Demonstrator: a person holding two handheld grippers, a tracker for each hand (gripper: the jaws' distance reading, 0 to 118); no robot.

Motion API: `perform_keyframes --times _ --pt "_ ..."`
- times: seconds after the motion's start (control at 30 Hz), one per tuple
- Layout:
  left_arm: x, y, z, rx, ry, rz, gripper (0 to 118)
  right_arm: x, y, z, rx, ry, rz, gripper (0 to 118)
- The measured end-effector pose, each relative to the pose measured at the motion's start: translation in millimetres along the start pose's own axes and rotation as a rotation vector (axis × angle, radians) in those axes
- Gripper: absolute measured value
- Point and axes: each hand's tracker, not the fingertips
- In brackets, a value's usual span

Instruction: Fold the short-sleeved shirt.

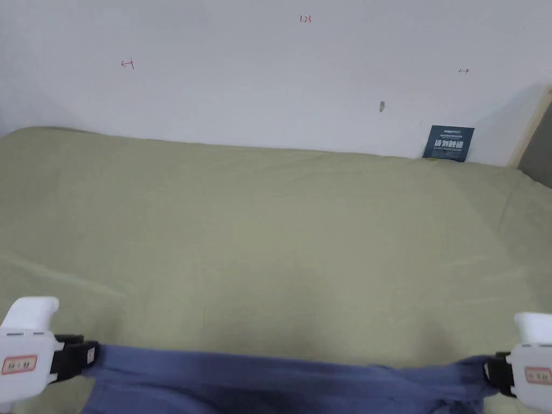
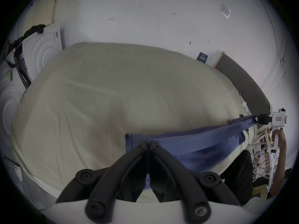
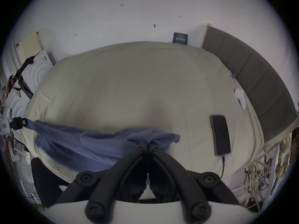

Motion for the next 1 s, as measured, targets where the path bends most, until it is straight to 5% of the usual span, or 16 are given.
perform_keyframes --times 0.3,0.53,0.57,0.6,0.67,0.77,1.0 --pt "-9.0 -68.7 -43.4 -0.226 0.052 0.061 2 -9.6 -62.1 -51.1 -0.243 -0.064 0.058 2" --pt "-17.7 -70.5 -64.6 -0.236 0.088 0.042 3 0.2 -74.8 -87.6 -0.244 -0.095 0.078 4" --pt "-18.1 -70.5 -64.9 -0.234 0.090 0.039 7 -0.6 -76.5 -89.7 -0.234 -0.101 0.084 8" --pt "-16.2 -71.2 -61.9 -0.231 0.094 0.041 22 -1.8 -76.9 -88.0 -0.231 -0.107 0.086 25" --pt "-12.4 -66.5 -54.5 -0.183 0.093 0.072 30 -6.6 -74.0 -78.8 -0.210 -0.160 0.099 33" --pt "0.4 -56.3 -43.1 -0.072 0.087 0.079 74 -15.1 -64.1 -48.9 -0.082 -0.196 0.080 92" --pt "40.6 -18.0 -34.5 0.189 0.110 0.004 74 -43.0 -31.6 -9.2 0.258 -0.117 -0.002 89"
